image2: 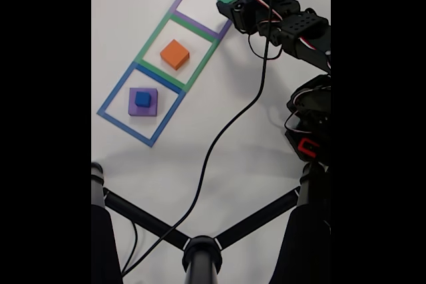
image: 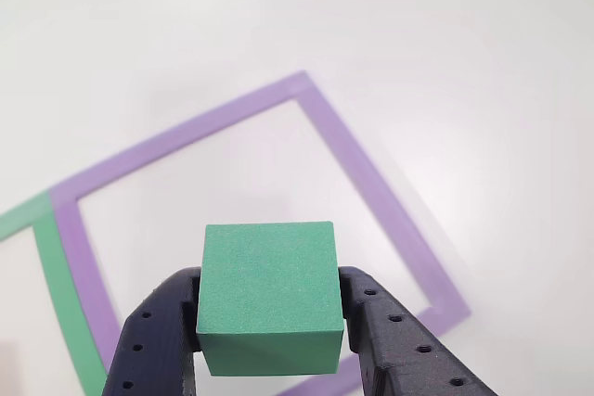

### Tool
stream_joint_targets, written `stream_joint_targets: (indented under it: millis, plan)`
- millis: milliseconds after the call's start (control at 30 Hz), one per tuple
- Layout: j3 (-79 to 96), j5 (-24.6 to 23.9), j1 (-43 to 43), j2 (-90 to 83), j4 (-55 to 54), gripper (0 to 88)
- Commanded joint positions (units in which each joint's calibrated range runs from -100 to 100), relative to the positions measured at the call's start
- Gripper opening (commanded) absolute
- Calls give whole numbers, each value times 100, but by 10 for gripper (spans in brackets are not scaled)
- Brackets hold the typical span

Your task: Tower of hanoi

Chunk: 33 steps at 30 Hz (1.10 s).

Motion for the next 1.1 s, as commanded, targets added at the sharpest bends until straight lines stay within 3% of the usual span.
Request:
stream_joint_targets:
  millis: [0,200,400,1067]
  plan:
    - [-23,99,8,990,-1792,72]
    - [-141,99,-38,2441,-3524,72]
    - [-405,99,-122,3466,-4528,74]
    - [-604,99,-252,4476,-5353,124]
